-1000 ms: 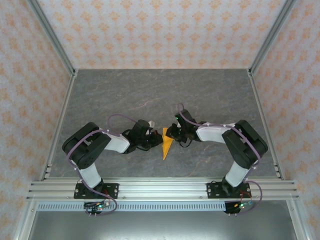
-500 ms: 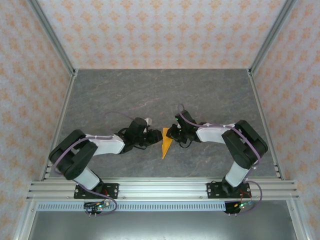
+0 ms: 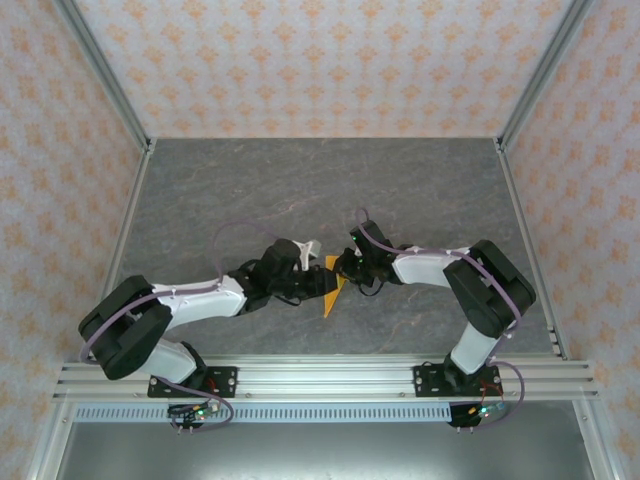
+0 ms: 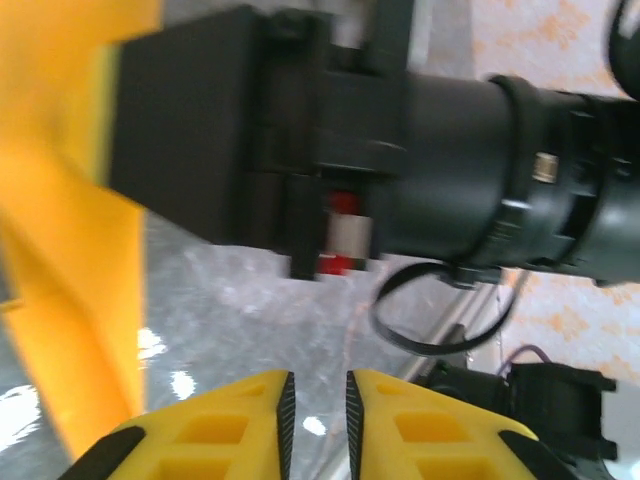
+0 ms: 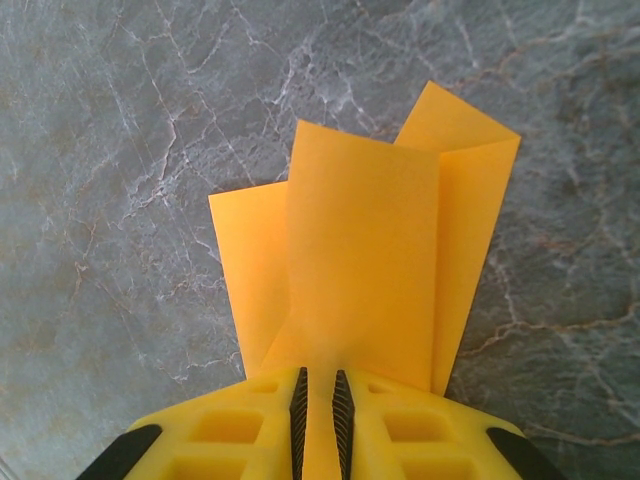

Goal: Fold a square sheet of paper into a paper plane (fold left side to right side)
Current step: Fold the wing for the fifth time at the center of the table.

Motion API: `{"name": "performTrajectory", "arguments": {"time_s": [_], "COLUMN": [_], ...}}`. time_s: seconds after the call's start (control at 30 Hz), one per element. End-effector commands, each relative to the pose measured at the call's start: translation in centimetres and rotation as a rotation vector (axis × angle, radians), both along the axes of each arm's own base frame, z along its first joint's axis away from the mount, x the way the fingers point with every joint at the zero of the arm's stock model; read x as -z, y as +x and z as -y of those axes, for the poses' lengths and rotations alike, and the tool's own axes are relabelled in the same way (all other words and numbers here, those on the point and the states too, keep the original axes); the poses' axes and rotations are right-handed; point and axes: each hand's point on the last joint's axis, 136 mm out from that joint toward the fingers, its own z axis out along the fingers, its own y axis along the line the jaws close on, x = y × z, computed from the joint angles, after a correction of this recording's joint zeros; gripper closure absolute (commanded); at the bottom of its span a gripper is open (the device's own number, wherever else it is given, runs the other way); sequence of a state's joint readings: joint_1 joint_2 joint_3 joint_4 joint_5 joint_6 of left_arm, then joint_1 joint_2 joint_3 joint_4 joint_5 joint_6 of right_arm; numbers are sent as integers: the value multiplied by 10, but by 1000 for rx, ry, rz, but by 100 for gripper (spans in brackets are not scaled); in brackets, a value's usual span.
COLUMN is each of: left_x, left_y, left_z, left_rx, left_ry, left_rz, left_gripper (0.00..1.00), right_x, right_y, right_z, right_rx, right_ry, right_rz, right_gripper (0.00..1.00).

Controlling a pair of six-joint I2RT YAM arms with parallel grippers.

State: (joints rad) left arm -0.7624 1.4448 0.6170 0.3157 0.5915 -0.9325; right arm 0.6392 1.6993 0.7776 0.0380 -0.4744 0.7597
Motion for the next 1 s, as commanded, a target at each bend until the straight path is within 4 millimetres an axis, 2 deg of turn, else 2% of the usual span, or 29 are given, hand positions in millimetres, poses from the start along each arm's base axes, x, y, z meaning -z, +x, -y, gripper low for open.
{"name": "performTrajectory", "arguments": {"time_s": [0.0,0.17,0.63,0.87,0.97], "left_x": [9,27,81,90,97], "left_y": [2,3,-9,-15,-17], "left_z": [3,5,-6,-3,-8], "left_rx": [4,-5,-6,3,-4], "left_ry": [22,28,127,125,154], "left_rz": [-15,-46,-157,-182,-194], "left_gripper": [79,81,84,84,84], "right_x": [42,40,40,40,39], "right_y": [-27,-27,-26,-26,-26], "right_z": [32,31,31,30,30], "right_rx": [29,24,18,12,10], "right_ry": [-157,-154,-155,-156,-158], "right_rz": [-122,-119,-118,-118,-115], "right_gripper": [81,81,81,81,81]}}
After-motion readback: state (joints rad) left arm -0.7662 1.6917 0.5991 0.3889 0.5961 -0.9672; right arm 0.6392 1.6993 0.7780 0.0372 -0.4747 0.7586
